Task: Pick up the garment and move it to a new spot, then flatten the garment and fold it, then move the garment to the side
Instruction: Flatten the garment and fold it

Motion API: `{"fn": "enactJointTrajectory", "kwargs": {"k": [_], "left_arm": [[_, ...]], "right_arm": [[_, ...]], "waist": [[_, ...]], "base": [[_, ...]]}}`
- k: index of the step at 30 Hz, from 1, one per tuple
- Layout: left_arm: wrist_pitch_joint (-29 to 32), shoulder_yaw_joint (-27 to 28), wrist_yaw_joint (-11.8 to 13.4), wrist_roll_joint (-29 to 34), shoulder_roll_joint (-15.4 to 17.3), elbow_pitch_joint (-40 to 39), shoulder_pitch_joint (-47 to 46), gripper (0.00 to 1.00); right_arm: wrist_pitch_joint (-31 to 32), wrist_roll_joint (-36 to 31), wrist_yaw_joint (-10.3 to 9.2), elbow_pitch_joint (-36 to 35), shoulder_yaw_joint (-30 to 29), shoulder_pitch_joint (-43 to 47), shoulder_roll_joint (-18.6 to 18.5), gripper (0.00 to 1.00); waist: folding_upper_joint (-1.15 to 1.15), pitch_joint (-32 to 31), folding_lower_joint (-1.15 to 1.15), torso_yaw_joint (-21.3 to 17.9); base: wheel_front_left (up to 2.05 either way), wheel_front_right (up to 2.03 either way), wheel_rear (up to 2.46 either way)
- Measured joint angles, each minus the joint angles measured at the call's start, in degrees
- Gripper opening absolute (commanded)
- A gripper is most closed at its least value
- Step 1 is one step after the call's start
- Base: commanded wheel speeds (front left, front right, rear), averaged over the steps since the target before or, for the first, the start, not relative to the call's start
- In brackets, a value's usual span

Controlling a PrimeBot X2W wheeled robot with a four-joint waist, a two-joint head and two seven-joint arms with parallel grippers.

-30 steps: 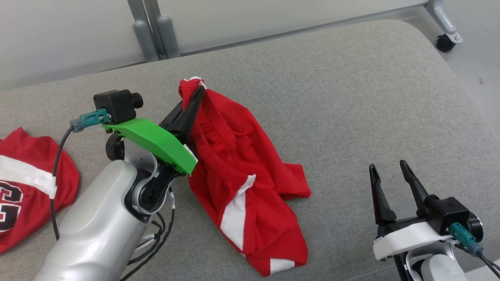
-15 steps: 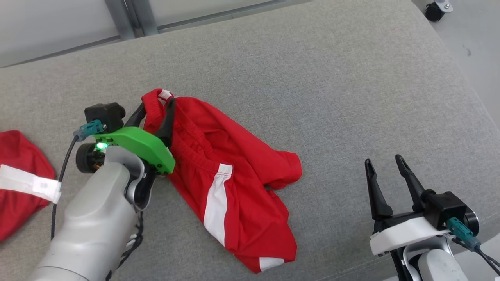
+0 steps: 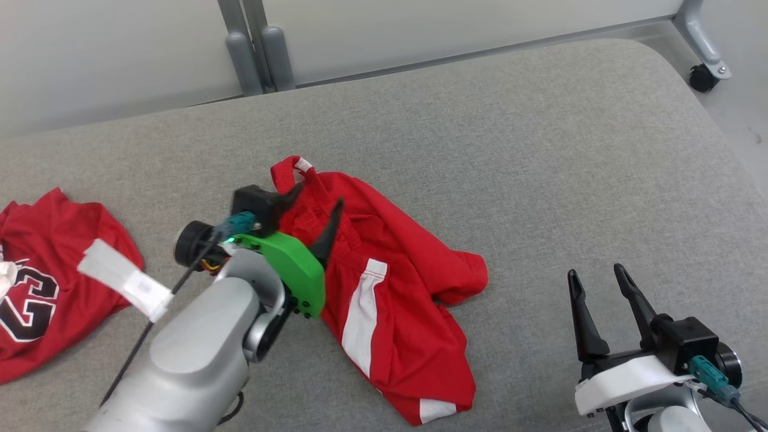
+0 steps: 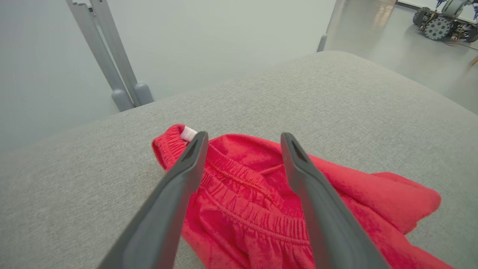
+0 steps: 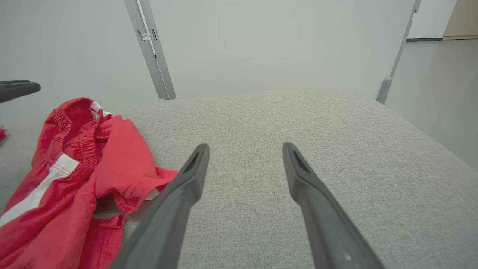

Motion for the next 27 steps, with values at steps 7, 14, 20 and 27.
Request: {"fn": "enactJointTrajectory", "kwargs": {"k": [7, 14, 20, 27], "left_arm": [[11.66, -7.38, -0.14, 2.36, -1.01, -9.26, 1.03, 1.0], [17.62, -12.09, -3.25, 5.06, 1.62, -7.7, -0.51, 1.0], [22.81, -16.38, -6.56, 6.49, 4.42, -5.56, -2.43, 0.62], [21.38, -18.93, -7.71, 9.46, 4.93, -7.12, -5.54, 1.0]], "right_arm": [[0.0, 0.59, 0.0, 0.03, 1.36, -0.65, 0.0, 1.0], [0.0, 0.98, 0.0, 0.46, 0.7, -0.51, -0.02, 1.0], [0.0, 1.01, 0.0, 0.65, 0.76, -0.45, 0.0, 1.0], [0.0, 1.23, 0.0, 0.78, 0.99, -0.59, 0.0, 1.0]], "waist": [[0.0, -0.16, 0.0, 0.58], [0.0, 0.83, 0.0, -1.14], [0.0, 1.1, 0.0, -1.55], [0.0, 1.5, 0.0, -1.41]], "base": [[0.0, 0.0, 0.0], [0.0, 0.0, 0.0], [0.0, 0.0, 0.0], [0.0, 0.0, 0.0]]}}
